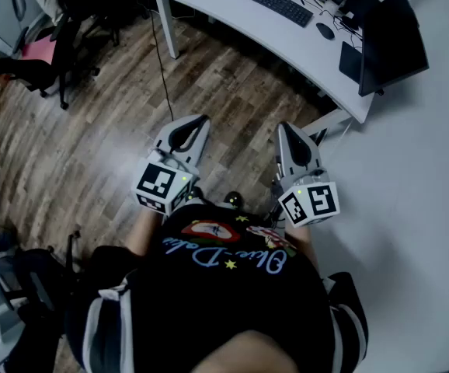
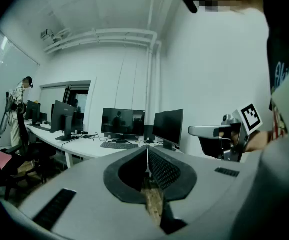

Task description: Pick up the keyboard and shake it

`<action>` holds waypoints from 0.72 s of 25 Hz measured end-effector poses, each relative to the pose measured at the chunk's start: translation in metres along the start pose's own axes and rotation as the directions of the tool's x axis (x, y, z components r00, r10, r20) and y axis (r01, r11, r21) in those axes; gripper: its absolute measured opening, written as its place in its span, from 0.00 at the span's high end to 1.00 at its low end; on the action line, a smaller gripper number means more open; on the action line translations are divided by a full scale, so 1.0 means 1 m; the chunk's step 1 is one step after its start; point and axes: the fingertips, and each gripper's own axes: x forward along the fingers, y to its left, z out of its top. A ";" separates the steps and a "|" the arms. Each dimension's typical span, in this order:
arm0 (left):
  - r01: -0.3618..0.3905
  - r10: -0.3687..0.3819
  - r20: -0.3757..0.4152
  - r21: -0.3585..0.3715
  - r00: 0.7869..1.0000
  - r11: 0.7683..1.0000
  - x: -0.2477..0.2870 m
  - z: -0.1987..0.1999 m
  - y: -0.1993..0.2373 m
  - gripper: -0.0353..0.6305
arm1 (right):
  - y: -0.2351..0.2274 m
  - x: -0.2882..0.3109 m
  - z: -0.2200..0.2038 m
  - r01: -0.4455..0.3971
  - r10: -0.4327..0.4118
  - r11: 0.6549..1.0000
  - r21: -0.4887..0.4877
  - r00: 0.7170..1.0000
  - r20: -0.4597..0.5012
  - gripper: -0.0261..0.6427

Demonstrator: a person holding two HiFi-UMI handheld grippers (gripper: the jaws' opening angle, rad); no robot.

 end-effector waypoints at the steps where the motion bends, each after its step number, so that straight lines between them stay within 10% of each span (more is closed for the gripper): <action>1: -0.003 0.003 0.002 -0.002 1.000 1.000 0.000 0.002 -0.001 0.94 | 0.000 0.000 0.000 -0.001 0.001 1.000 0.000 1.000 0.000 0.96; 18: 0.033 -0.034 -0.036 -0.029 0.999 0.999 0.005 -0.007 0.013 0.81 | 0.002 0.010 -0.010 0.031 -0.031 0.999 -0.007 0.998 -0.046 0.85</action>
